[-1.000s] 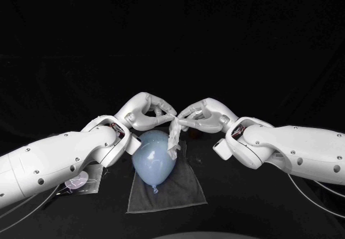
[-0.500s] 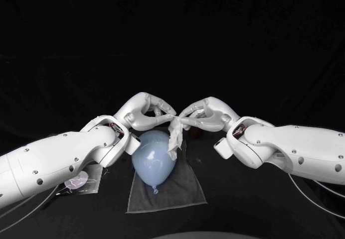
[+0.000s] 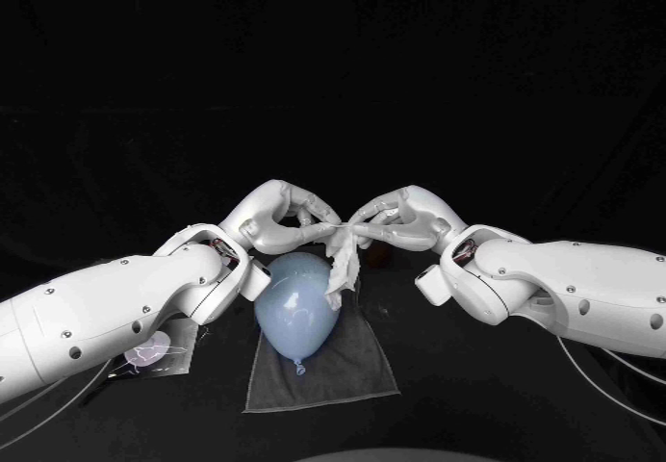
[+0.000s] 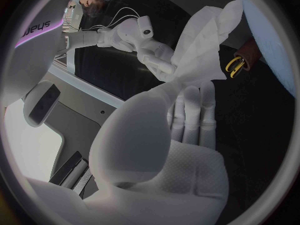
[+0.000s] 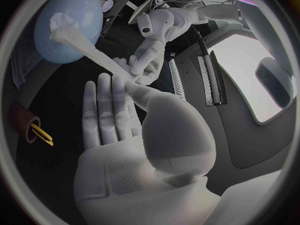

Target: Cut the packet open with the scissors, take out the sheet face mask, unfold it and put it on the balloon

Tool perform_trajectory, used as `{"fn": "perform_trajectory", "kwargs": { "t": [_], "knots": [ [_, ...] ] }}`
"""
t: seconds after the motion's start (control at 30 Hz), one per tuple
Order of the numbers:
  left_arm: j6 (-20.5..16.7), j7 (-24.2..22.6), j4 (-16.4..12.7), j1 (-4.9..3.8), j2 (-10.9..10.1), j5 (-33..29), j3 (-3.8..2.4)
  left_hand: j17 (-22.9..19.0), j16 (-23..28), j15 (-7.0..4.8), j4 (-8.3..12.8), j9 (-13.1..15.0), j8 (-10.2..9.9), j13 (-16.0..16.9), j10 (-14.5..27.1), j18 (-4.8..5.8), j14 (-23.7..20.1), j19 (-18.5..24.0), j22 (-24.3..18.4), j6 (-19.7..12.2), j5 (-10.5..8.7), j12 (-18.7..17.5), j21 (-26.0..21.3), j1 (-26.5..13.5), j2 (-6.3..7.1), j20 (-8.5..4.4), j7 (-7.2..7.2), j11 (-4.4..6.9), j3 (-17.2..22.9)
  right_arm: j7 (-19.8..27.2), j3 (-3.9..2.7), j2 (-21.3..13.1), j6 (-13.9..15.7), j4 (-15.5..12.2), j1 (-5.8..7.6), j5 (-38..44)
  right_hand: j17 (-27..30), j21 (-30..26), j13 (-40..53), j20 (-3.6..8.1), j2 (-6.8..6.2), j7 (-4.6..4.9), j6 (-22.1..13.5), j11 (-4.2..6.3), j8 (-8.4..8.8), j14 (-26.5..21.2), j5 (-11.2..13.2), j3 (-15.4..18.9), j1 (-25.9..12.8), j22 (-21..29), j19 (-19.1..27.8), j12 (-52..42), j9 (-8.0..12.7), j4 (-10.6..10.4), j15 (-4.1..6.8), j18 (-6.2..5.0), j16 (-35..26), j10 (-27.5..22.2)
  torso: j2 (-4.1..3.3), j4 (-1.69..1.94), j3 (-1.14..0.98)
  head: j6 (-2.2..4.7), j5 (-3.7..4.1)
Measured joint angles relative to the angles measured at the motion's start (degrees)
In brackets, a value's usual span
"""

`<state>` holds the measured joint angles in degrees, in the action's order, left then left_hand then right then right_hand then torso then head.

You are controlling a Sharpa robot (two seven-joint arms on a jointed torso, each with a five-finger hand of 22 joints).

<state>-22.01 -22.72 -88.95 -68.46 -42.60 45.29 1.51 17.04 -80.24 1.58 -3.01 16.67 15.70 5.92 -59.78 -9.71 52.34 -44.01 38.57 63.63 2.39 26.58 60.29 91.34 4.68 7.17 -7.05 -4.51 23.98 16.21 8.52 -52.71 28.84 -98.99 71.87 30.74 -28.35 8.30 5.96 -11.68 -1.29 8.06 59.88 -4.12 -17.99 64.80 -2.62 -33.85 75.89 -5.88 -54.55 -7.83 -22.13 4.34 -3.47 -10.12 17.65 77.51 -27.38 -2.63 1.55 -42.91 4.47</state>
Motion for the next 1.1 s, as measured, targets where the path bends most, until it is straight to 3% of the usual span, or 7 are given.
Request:
{"fn": "perform_trajectory", "kwargs": {
  "t": [0.73, 1.07, 1.1],
  "knots": [
    [0.3, -0.3, 0.0, -0.02, -0.2, -0.1, -0.01, 0.1, 0.0, 0.00, 0.5, -0.1, -0.3, 0.1, 0.4, 0.09, 0.0, 0.2, 0.1, -0.1, 0.00, 0.0, 0.2, -0.8, -0.36, 0.20, 0.11, -0.39, 1.1, 0.2, -0.39, -0.7, -1.6, 0.8, 0.38, -2.0, 0.0, 0.0, 0.0, 0.00, -0.22, 0.01, -0.2, -0.04, -1.08, 0.0, 0.1, -0.2, -0.8, 0.0, 0.0, 0.1, 0.0, 0.2, 0.00, 0.43, -0.4, 0.0, 0.01, -0.02, 0.02, 0.20, 0.21],
    [0.3, -0.4, 0.0, -0.01, -0.2, -0.3, -0.01, 0.1, 0.0, 0.01, 0.8, 0.0, -0.3, 0.1, 0.6, 0.47, 0.0, 0.2, 0.1, -0.2, -0.01, 0.0, 0.2, -0.8, -0.36, 0.20, 0.19, -0.53, 1.4, 0.0, -0.41, -0.8, -3.8, 1.0, 0.59, -2.3, -0.2, 0.0, 0.0, -0.54, 0.57, -0.03, -1.1, -0.44, -1.22, -0.3, 0.2, -0.2, -2.2, 0.0, 0.5, 0.9, 0.0, 0.2, -0.27, 0.49, -1.3, -0.3, 0.00, -0.02, 0.01, 0.16, 0.24],
    [0.3, -0.4, 0.1, -0.01, -0.2, -0.3, -0.01, 0.1, 0.0, 0.01, 0.8, 0.0, -0.3, 0.2, 0.6, 0.47, 0.0, 0.2, 0.1, -0.2, -0.01, 0.0, 0.2, -1.0, -0.51, 0.20, 0.19, -0.60, 1.4, 0.0, -0.41, -0.8, -4.0, 1.0, 0.59, -2.3, -0.3, -0.2, -0.1, -0.71, 0.73, -0.01, -1.5, -0.73, -1.31, -0.6, 0.2, -0.4, -3.1, 0.1, 0.7, 1.1, -1.5, 0.0, -0.57, 0.49, -1.5, -0.6, 0.00, -0.02, 0.01, 0.15, 0.24]
  ]
}}
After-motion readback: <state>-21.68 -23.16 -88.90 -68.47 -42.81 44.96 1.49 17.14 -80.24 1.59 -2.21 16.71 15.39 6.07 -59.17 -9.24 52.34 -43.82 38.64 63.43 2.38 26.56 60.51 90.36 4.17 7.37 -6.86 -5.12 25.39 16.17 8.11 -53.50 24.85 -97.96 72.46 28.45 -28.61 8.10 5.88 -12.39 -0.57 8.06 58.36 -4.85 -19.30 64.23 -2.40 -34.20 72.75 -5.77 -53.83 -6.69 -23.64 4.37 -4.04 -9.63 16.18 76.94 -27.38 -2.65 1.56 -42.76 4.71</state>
